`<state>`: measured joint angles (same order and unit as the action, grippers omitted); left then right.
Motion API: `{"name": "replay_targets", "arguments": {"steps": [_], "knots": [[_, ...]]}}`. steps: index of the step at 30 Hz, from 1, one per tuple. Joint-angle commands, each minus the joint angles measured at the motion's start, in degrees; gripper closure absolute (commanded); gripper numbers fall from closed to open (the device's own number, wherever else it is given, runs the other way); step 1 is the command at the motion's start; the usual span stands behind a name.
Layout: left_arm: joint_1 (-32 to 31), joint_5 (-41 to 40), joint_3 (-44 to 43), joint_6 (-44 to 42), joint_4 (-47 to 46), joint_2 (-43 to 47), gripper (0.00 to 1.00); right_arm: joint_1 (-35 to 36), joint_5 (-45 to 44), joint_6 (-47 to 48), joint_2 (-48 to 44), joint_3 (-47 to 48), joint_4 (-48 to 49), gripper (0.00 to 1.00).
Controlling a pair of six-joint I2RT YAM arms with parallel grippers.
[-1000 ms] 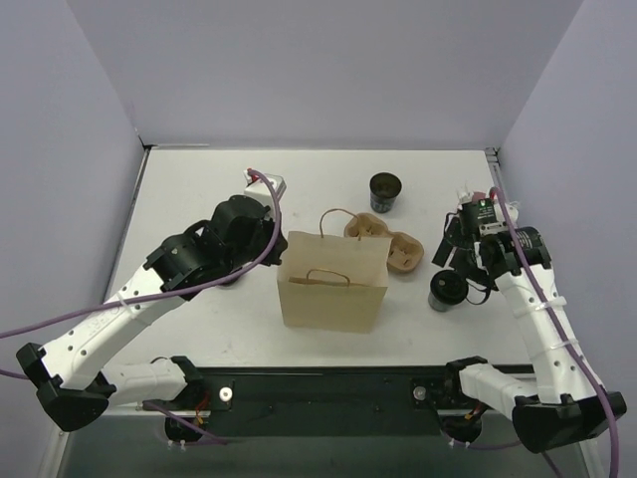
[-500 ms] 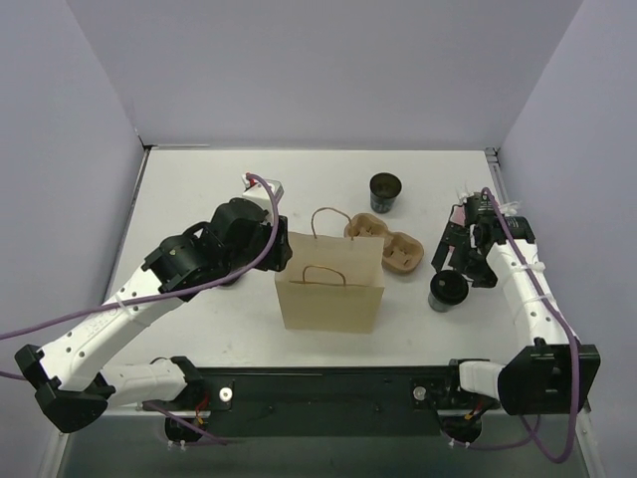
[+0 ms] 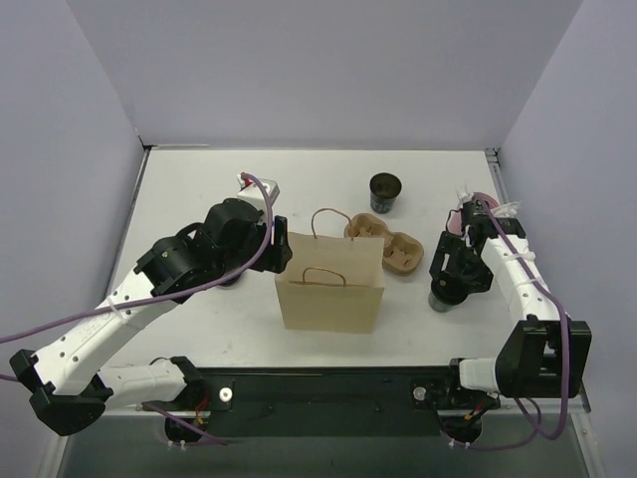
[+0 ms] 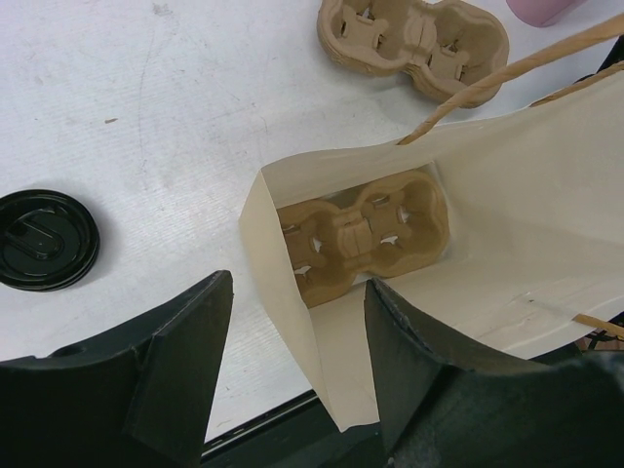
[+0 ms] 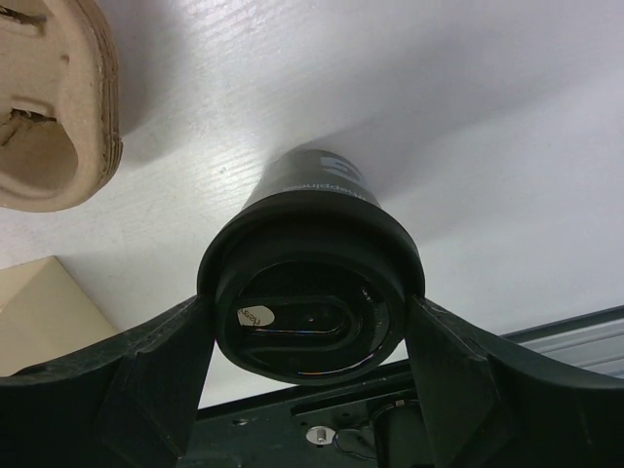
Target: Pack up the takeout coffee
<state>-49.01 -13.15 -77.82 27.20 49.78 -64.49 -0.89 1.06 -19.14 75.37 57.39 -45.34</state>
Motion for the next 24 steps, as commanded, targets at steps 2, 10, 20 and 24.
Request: {"name": "replay_targets", "arguments": {"steps": [2,10,20,24], "knots": [[0.32,-0.56,-2.6,-0.31,0.32,1.38,0.34,-0.61,-0.88,1.12,-0.23,-1.84,-0.45,0.28],[0.32,-0.39,-2.42,-0.31,0.67,1.38,0.34,-0.61,0.08,1.38,-1.81,-3.33,0.61,0.39],[0.5,-0.91,-2.77,0.84,0.58,-1.07,0.42,0.44,2.64,-1.34,-7.69,-0.61,-2.99,0.46],[0.5,-1.18,-2.08,0.57,1.11,-2.57,0.5,0.53,1.93,-1.96,-9.98,4.21,-6.42,0.48]]}}
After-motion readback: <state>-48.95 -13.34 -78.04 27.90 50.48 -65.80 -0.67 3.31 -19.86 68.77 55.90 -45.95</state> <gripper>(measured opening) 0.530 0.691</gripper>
